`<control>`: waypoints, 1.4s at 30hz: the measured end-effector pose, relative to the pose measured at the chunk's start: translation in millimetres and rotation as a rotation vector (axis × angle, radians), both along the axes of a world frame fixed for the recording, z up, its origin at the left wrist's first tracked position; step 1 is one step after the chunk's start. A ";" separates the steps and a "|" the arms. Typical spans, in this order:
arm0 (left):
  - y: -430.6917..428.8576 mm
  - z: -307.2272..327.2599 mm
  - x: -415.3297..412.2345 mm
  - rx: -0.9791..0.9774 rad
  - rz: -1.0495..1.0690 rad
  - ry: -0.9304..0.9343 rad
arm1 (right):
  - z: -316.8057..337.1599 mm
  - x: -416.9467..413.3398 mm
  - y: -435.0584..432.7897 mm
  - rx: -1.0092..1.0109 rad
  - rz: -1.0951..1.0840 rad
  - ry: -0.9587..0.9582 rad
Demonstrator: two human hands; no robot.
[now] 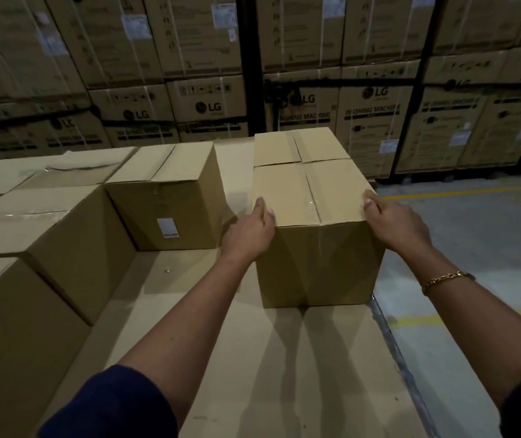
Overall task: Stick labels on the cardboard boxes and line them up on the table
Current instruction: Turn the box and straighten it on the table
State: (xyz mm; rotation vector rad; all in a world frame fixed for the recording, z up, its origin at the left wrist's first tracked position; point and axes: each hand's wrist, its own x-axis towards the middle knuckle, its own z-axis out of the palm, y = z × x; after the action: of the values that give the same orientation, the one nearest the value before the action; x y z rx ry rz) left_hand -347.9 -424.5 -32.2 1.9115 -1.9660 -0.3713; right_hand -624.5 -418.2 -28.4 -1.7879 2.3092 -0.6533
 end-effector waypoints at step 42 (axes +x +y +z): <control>-71.4 5.0 310.9 -0.050 0.120 0.165 | 22.5 380.9 -132.4 0.085 0.397 -0.059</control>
State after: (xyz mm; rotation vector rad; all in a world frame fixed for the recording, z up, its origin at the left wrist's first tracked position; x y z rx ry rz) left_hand -36.9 -495.9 -27.2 1.8927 -1.7308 -0.4280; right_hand -243.6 -550.6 -5.9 -2.0690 1.8335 -0.5224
